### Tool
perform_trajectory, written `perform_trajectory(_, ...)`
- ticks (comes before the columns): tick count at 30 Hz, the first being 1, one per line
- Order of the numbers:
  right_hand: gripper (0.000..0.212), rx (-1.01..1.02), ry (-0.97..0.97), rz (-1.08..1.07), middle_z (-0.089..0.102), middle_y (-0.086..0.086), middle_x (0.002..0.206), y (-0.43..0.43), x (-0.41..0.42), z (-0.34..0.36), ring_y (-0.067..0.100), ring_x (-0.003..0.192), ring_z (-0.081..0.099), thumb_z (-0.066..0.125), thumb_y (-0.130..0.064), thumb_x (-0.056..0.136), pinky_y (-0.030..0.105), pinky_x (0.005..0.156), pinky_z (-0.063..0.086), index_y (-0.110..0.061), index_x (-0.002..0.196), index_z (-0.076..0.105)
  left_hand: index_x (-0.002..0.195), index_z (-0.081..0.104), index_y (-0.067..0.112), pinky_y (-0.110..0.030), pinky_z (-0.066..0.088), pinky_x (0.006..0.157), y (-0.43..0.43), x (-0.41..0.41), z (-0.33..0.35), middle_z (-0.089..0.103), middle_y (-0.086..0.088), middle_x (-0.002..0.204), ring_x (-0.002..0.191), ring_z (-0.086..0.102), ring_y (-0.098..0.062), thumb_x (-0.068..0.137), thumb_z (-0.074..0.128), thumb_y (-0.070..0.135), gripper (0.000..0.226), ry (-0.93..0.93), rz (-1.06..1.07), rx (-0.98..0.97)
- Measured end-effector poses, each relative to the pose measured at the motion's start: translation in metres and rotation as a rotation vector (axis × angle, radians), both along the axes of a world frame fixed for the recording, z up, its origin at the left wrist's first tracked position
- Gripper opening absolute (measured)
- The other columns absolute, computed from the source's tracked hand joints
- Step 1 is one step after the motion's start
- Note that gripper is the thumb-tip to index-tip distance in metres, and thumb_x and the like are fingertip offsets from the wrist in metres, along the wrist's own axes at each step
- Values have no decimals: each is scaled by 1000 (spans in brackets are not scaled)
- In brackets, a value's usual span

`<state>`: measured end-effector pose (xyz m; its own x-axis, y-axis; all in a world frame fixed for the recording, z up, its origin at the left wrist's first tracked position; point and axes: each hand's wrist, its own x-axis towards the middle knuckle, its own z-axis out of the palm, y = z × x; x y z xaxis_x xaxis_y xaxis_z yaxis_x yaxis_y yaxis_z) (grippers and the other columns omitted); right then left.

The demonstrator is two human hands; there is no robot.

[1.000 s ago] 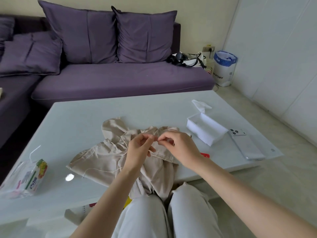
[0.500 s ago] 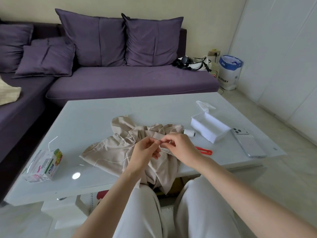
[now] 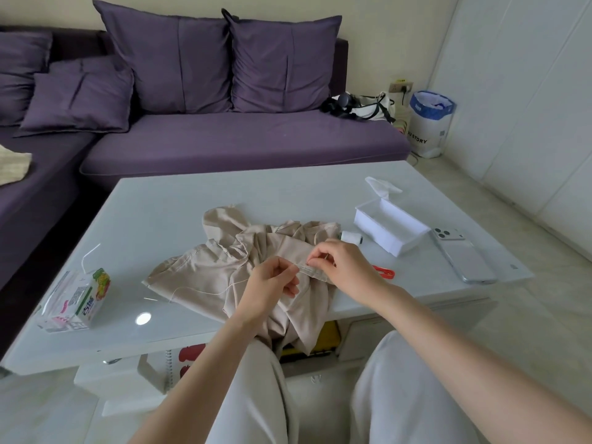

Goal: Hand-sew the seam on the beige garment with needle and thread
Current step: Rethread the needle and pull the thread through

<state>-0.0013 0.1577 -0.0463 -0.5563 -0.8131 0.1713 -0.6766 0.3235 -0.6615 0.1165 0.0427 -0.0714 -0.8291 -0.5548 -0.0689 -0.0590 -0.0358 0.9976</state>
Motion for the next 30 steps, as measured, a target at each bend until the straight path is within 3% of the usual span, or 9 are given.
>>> perform_trajectory(6,9,6,2,11,53,-20,80,0,-2,-13,-4,74,52,60,-18,91,10,69,37,-16,85,67,77,57,3,-21,49,55,-1,5,-15,59,-5,60,54,56,-14,92,55,-2,16,-82,-25,-47)
perform_trajectory(11,12,18,33,17,50,-20,81,-4,-5,-15,-3,72,51,57,-20,93,12,66,37,-13,88,66,80,63,11,-9,40,50,-8,6,-16,62,4,67,48,53,2,92,58,9,13,-347,-132,-383)
perform_trajectory(14,13,38,106,25,47,-19,80,-10,-11,-14,-3,68,49,55,-20,94,14,63,34,-13,90,65,99,65,22,-10,35,45,-17,2,-12,56,13,56,39,45,0,88,60,12,15,-345,-4,-543)
perform_trajectory(16,12,16,156,28,46,-19,79,-14,-15,-14,0,67,48,57,-20,94,17,64,35,-13,89,66,105,64,24,-16,35,48,-22,-3,-6,51,14,53,37,42,0,88,59,12,21,-251,102,-509)
perform_trajectory(20,12,-8,214,34,45,-18,78,-22,-20,-14,3,70,46,57,-20,93,21,64,35,-14,91,68,111,62,13,-23,40,51,-24,-17,6,68,-7,91,48,51,-8,95,55,16,18,-137,13,-134)
perform_trajectory(22,13,3,239,36,47,-16,82,-26,-22,-16,5,72,47,57,-21,94,22,64,37,-15,92,68,110,62,10,-23,44,51,-23,-23,2,69,-9,100,52,54,-11,96,53,15,17,-117,-46,-2)
perform_trajectory(27,13,31,247,56,49,-14,84,-29,-26,-31,7,71,49,56,-18,94,23,62,38,-15,90,68,108,64,5,-22,47,51,-19,-29,-21,68,-7,77,52,57,-12,94,57,15,19,-117,-46,74)
perform_trajectory(30,13,19,226,79,47,-16,84,-29,-25,-40,5,70,48,56,-20,94,21,63,38,-14,90,67,101,68,7,-17,46,49,-19,-29,-33,60,-3,58,46,54,-8,93,59,14,14,-159,16,-32)
